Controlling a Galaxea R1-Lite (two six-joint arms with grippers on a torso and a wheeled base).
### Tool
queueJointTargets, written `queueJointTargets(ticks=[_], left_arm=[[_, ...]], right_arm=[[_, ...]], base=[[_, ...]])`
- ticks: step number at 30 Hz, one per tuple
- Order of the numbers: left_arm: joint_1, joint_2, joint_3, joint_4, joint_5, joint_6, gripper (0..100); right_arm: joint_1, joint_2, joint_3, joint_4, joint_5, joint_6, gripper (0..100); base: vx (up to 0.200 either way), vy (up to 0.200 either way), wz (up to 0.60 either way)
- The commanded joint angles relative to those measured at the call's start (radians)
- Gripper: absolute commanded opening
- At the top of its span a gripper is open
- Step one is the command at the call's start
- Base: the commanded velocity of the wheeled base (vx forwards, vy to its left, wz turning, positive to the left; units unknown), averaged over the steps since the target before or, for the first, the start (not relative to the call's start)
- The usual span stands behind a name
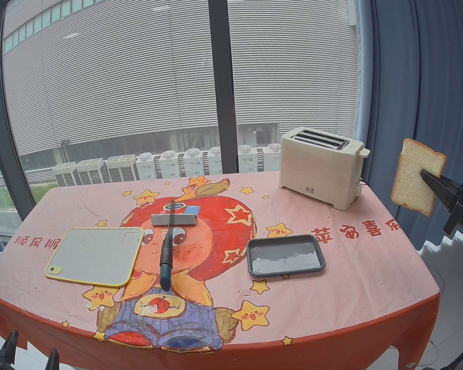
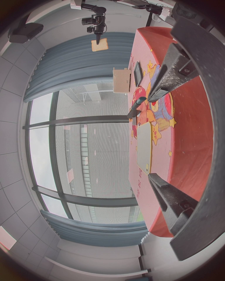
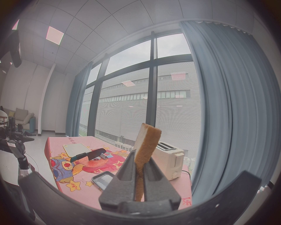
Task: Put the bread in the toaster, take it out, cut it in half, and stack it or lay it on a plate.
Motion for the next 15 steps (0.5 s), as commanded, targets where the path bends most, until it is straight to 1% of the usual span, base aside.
queueJointTargets(ticks=[1, 15], left_arm=[[0.0, 0.001, 0.016, 0.0, 0.0, 0.0, 100], [0.0, 0.001, 0.016, 0.0, 0.0, 0.0, 100]], right_arm=[[0.001, 0.002, 0.001, 0.0, 0.001, -0.001, 0], [0.005, 0.002, 0.002, 0.0, -0.001, -0.004, 0]], base=[[0.0, 0.2, 0.0], [0.0, 0.2, 0.0]])
